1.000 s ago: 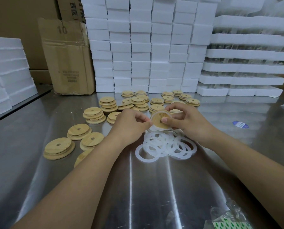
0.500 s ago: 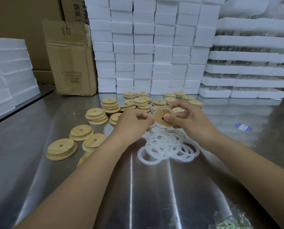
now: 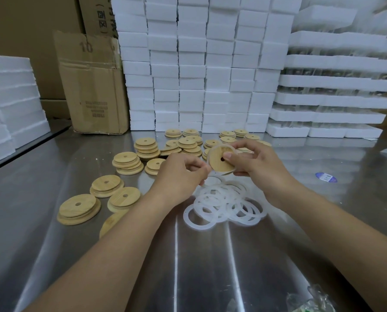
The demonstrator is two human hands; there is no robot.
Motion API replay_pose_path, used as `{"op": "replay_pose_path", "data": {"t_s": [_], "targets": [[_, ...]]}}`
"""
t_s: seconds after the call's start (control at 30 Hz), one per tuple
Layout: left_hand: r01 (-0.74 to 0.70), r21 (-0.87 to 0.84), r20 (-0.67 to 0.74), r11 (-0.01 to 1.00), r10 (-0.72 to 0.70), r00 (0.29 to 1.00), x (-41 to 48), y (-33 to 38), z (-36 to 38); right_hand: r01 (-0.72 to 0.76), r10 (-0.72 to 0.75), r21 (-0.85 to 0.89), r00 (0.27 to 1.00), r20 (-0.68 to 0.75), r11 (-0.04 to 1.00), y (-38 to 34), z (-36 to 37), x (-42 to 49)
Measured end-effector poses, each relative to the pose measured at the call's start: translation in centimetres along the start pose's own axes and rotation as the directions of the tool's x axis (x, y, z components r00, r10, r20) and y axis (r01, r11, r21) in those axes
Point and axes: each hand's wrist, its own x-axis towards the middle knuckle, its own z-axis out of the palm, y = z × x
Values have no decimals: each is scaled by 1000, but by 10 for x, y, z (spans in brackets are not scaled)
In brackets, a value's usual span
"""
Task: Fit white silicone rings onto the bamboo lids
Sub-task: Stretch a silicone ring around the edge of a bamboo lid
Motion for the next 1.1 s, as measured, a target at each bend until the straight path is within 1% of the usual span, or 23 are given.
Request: {"op": "replay_pose_path", "data": {"t_s": [0.07, 0.13, 0.23, 0.4, 0.47, 0.57, 0.63, 0.8, 0.97, 1.1], "targets": [[67, -96, -20, 993, -69, 997, -1, 3, 2, 12, -12, 1, 1000, 17, 1000, -3, 0, 0], [107, -131, -45, 986, -114, 993, 1, 4, 3, 32, -31, -9, 999, 22, 999, -4, 1, 0], [121, -97, -49, 988, -127, 991, 2, 2, 4, 61, -60, -52, 998, 21, 997, -4, 4, -2], [124, -65, 16, 990, -123, 992, 1, -1, 4, 87, -86, -85, 996, 20, 993, -7, 7, -5], [114, -94, 52, 989, -109, 993, 1, 0, 2, 67, -68, -48, 997, -20, 997, -8, 7, -5], [71, -175, 78, 982, -58, 995, 1, 4, -2, -17, 26, 85, 994, -108, 996, -11, 5, -4], [44, -188, 80, 981, -30, 996, 0, 6, -3, -56, 72, 135, 990, -119, 989, -11, 5, -4], [54, -294, 56, 954, -39, 998, -5, 8, -3, -86, 93, 159, 995, -36, 983, -13, 2, -3], [90, -345, -6, 934, -98, 995, -2, 9, -2, -128, 119, 215, 991, 55, 968, -13, -4, 0], [102, -435, -35, 895, -130, 991, -1, 7, -2, -163, 131, 269, 983, 132, 949, -10, -2, 0]]}}
